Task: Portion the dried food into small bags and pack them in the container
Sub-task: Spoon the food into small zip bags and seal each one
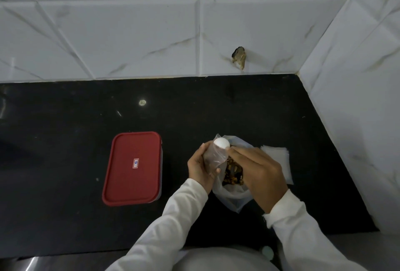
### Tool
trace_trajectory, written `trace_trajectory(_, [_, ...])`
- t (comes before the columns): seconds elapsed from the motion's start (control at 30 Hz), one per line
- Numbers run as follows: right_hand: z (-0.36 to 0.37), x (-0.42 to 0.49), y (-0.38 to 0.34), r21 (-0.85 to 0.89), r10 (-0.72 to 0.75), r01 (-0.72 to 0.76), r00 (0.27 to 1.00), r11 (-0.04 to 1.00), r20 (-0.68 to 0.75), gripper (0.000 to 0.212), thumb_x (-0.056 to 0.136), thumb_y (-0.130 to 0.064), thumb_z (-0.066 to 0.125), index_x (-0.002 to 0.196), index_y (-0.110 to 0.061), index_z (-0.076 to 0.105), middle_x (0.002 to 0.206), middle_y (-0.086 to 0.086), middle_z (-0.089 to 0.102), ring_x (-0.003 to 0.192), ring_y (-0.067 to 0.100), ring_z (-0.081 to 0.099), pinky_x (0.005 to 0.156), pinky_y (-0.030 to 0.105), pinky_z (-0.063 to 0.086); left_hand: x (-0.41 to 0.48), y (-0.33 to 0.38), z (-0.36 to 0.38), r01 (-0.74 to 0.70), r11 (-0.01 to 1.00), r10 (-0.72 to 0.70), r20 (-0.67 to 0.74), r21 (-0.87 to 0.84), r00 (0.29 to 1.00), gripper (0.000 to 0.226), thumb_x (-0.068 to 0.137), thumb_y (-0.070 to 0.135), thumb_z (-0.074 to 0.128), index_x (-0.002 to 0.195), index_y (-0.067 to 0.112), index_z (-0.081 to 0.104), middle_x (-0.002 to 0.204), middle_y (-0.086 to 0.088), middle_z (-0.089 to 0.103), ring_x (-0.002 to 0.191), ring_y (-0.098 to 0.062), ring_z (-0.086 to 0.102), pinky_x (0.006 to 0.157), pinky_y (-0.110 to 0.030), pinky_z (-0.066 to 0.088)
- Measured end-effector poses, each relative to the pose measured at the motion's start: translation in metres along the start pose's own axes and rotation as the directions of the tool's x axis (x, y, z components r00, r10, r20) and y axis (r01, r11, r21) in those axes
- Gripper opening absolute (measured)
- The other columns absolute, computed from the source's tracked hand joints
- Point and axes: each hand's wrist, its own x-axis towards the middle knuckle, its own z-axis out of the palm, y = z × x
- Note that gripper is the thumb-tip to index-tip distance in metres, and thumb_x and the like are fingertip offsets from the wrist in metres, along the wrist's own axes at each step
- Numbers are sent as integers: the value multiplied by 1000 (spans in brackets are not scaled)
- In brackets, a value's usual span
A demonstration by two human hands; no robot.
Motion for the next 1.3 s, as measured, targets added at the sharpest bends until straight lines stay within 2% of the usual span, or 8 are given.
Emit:
trace_trajectory(0.17, [-32,1,5,40,336,-334,937,942,-97,13,89,-7,65,100,-8,71,92,0,69,79,-6,61,75,7,48,0,5,-5,-55,999,55,-12,0,998,32,90,35,58,110,15,72,111,-10,71,90,-23,68,52,-25,54])
trace_trajectory(0.33, [-18,-28,35,-77,587,-583,789,809,185,10,91,-15,64,99,-18,71,85,-11,63,79,0,59,80,25,52,6,8,-13,-162,987,163,-77,9,984,34,93,26,58,123,14,66,128,-13,66,116,-34,64,75,-38,59])
trace_trajectory(0.43, [-7,-39,38,-70,584,-592,758,803,293,11,92,-20,63,99,-23,71,89,-10,67,84,1,61,78,14,45,7,8,-15,-209,978,209,-91,13,974,31,97,17,54,126,15,64,130,-13,63,118,-34,63,83,-44,58])
trace_trajectory(0.57, [1,-40,40,-130,568,-563,739,816,362,17,93,-28,59,105,-22,70,95,-5,69,93,12,62,86,28,49,6,8,-15,-252,967,253,-89,23,963,33,98,9,53,129,17,60,135,-13,59,121,-33,61,91,-47,56])
trace_trajectory(0.77, [-3,-10,16,27,545,-557,820,830,172,37,92,-40,57,124,-22,60,111,-7,64,103,8,60,88,19,45,-3,9,-8,-289,955,294,-79,70,953,39,96,7,56,132,24,58,130,-11,61,115,-31,65,97,-50,54])
trace_trajectory(0.87, [-6,16,0,274,614,-713,698,645,369,45,89,-44,63,132,-35,50,108,-15,65,96,-7,61,73,7,47,-10,7,0,-295,953,299,-61,67,952,47,95,7,59,135,30,54,115,-9,64,106,-27,68,96,-50,54])
trace_trajectory(1.03, [2,27,-8,380,674,-760,647,528,356,24,88,-36,68,111,-30,65,98,-11,71,90,0,67,87,31,57,-22,5,8,-320,941,317,47,113,947,55,89,6,67,136,30,53,118,-16,69,110,-34,67,94,-50,54])
trace_trajectory(1.3, [-8,39,-11,495,649,-768,624,407,435,11,89,-27,68,98,-23,72,92,-4,74,90,9,70,90,38,56,-31,47,16,-433,559,373,252,707,893,19,87,23,72,103,12,70,94,-7,74,90,-25,73,81,-49,60])
